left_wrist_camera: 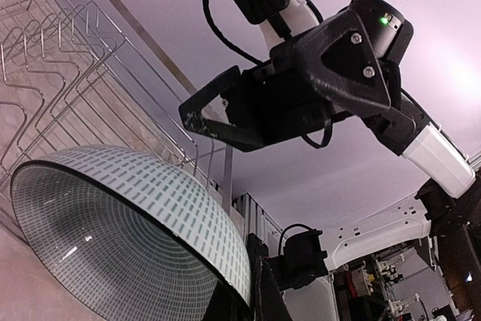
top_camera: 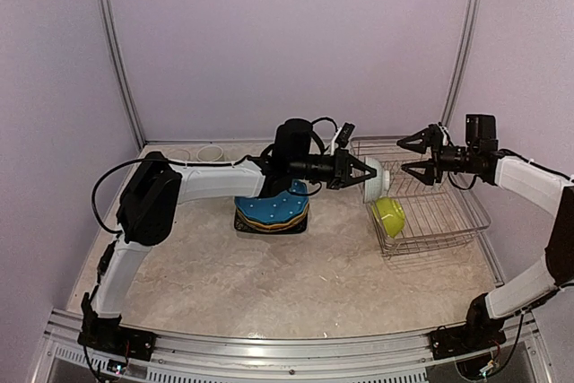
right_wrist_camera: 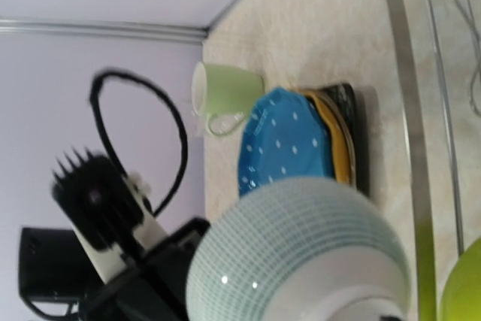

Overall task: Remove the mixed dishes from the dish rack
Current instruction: Pass from the right arm to the left, then place the bowl at the corner of the board.

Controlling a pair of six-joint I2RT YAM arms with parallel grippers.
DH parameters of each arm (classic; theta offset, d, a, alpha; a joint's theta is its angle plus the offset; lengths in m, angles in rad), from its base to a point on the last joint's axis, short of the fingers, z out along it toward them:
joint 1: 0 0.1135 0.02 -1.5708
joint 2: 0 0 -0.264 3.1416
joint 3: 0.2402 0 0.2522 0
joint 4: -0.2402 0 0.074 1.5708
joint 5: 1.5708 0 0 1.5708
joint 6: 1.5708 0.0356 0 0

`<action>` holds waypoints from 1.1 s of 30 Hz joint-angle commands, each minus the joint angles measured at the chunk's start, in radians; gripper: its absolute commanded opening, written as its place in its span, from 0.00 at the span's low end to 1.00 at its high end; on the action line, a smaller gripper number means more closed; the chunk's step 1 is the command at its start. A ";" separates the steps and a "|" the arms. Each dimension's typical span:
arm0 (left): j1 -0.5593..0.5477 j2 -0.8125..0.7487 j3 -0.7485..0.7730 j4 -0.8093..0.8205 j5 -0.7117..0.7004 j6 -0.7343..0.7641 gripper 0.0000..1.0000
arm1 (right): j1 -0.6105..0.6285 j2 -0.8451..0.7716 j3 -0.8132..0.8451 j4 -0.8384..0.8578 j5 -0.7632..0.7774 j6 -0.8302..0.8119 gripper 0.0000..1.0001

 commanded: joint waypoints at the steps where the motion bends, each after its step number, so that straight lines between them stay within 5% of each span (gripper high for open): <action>1: 0.007 -0.158 -0.027 -0.056 -0.047 0.152 0.00 | -0.052 -0.041 0.052 -0.025 -0.034 -0.028 0.79; 8: 0.039 -0.319 -0.051 -0.306 -0.150 0.358 0.00 | -0.077 -0.050 0.092 -0.091 -0.043 -0.092 0.86; 16: 0.074 -0.578 -0.181 -0.709 -0.435 0.601 0.00 | -0.078 -0.071 0.108 -0.158 -0.062 -0.198 0.99; 27: 0.196 -0.956 -0.607 -0.971 -0.650 0.497 0.00 | -0.078 -0.106 0.082 -0.225 -0.029 -0.293 0.99; 33: 0.311 -1.036 -0.752 -1.086 -0.769 0.462 0.00 | -0.079 -0.105 0.088 -0.297 0.002 -0.359 0.99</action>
